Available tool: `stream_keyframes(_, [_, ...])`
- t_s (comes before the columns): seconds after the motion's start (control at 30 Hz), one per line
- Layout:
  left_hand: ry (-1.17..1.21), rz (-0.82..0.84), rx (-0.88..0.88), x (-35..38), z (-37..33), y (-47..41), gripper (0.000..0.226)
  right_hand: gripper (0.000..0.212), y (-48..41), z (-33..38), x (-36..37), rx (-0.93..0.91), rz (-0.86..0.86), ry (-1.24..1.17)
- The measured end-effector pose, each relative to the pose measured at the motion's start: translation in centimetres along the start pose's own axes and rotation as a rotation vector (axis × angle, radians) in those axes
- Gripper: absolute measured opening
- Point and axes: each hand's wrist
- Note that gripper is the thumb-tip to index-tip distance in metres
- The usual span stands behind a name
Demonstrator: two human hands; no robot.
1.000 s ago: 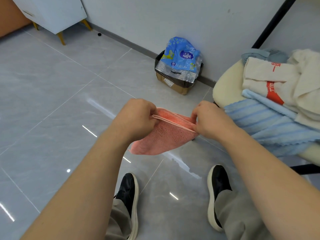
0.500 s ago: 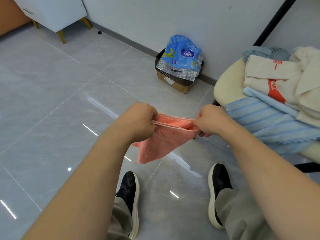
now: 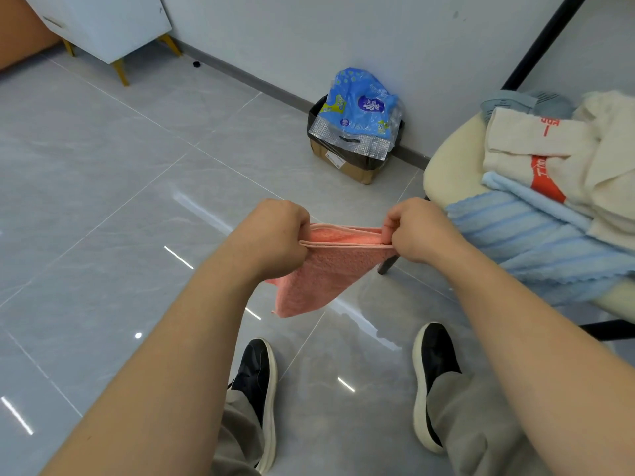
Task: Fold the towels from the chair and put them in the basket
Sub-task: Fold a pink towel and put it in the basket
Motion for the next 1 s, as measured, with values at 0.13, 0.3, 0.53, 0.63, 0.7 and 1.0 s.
stream_keyframes(0.13, [0.030,-0.043,-0.015,-0.2,0.4,0.0,0.016,0.040,0.1,0.1,-0.2,-0.002,0.035,-0.005])
stream_keyframes(0.3, [0.074,-0.002,0.071,0.0,-0.1,0.0,0.008,0.027,-0.1,0.0,0.7,0.081,0.007,-0.024])
stream_keyframes(0.53, [0.057,-0.047,0.039,0.3,0.2,-0.3,0.015,0.028,-0.3,0.2,1.0,0.091,0.039,-0.072])
stream_keyframes(0.63, [0.063,-0.070,0.022,0.3,0.5,-0.4,0.019,0.028,-0.4,0.2,1.1,0.081,0.040,-0.093])
stream_keyframes(0.7, [0.058,-0.073,0.016,0.3,0.5,-0.4,0.018,0.029,-0.2,0.3,1.0,0.065,0.050,-0.092])
stream_keyframes(1.0, [0.067,-0.093,-0.027,0.1,0.6,-0.3,0.025,0.030,-0.4,0.4,1.1,0.028,0.049,-0.086])
Point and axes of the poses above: each hand's wrist, its own y-axis away from the middle knuckle, its own x-axis out of the palm, z = x × y, and after that the axes turned 9 degrees about x, right-handed
